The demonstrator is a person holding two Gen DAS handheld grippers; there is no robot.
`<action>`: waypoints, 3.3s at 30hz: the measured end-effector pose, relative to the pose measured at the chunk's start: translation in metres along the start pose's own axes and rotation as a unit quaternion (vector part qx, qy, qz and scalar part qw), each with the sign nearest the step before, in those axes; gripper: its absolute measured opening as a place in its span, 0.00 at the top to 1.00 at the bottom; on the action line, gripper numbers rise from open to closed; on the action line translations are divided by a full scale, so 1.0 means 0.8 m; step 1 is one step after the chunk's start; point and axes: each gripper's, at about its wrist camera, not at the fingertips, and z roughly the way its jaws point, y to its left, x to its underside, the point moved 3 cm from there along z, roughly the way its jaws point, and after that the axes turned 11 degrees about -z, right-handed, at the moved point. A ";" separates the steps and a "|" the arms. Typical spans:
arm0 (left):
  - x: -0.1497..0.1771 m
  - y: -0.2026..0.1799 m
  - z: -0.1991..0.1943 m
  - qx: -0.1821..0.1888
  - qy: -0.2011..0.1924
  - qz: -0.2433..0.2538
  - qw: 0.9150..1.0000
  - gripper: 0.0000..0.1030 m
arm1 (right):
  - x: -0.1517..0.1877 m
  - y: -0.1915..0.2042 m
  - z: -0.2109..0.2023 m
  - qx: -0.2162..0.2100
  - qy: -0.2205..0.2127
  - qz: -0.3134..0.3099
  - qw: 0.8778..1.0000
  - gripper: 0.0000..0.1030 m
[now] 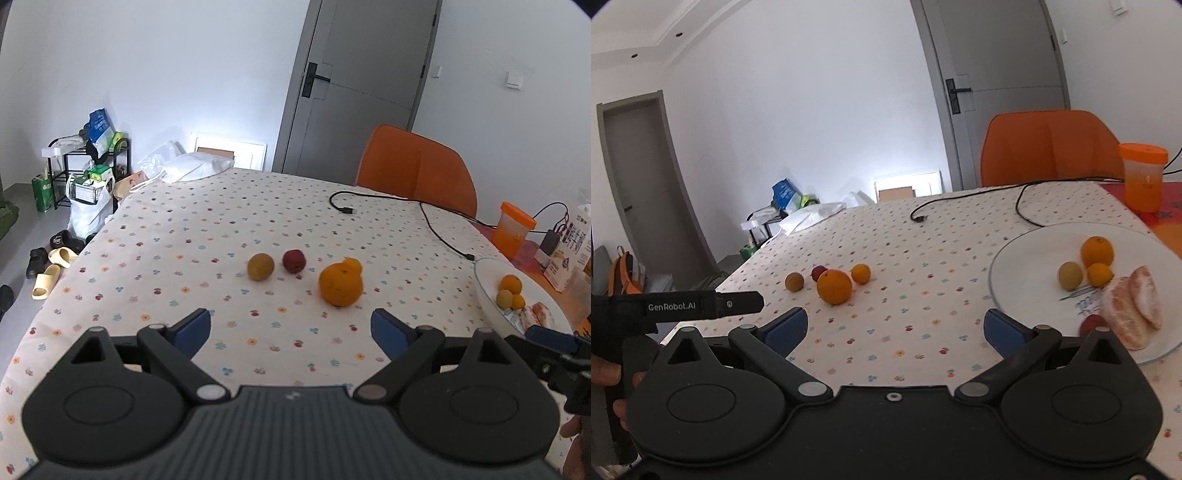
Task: Organize fruits
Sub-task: 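Move both open tools back from the plate to the remaining fruits, then grasp the large orange with the right tool while the left grasps another apricot, then carry the orange in the right tool onto the plate and release while the left drops the apricot there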
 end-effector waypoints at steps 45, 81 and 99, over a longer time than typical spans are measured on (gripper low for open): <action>-0.057 0.041 0.099 -0.010 0.050 -0.014 0.999 0.59 | -0.043 0.040 0.162 -0.102 0.080 -0.008 0.992 0.41; -0.051 -0.012 0.082 0.002 0.039 0.025 0.999 0.78 | -0.051 0.007 0.119 -0.083 0.056 0.004 0.995 0.63; -0.032 -0.076 0.057 0.040 0.031 0.055 0.997 0.78 | -0.047 -0.040 0.055 -0.042 0.025 0.019 0.999 0.63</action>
